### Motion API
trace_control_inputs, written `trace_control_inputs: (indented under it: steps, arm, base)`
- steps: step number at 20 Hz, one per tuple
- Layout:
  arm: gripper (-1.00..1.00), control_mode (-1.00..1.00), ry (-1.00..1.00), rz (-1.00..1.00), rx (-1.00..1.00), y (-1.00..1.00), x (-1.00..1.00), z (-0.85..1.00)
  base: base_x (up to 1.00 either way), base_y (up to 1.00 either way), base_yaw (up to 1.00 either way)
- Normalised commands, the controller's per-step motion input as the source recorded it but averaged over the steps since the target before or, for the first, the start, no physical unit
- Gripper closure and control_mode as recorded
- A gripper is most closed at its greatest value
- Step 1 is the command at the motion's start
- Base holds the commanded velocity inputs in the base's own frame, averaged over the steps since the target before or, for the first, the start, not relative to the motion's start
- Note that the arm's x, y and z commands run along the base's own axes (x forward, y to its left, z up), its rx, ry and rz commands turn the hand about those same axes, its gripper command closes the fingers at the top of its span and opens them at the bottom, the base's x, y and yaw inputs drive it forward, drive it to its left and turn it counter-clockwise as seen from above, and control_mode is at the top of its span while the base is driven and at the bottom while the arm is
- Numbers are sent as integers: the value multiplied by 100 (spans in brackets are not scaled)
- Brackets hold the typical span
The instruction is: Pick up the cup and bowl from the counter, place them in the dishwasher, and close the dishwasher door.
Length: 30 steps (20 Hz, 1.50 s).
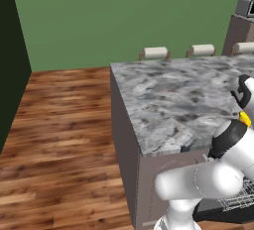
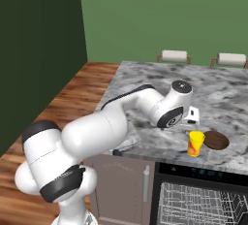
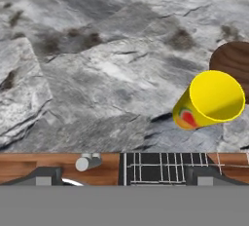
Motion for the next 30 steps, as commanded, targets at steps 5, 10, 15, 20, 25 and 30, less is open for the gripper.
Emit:
trace_control_inputs:
  steps: [5,10,15,20,25,30]
  arm:
    - [-100,-100,0,0,0,-13,0,-26]
    - [-100,-100,0,0,-2,-19,3,-27]
    - [-100,-100,0,0,-1,-21,15,-18]
    - [-100,-100,0,0,0,-7,24,-1]
    - [-100,-100,0,0,-1,0,10,0]
    - [-100,-100,0,0,0,-12,8,-1]
  base:
    - [0,0,0]
    - [0,0,0]
    - [0,0,0]
    - [0,0,0]
    - [0,0,0]
    - [0,0,0]
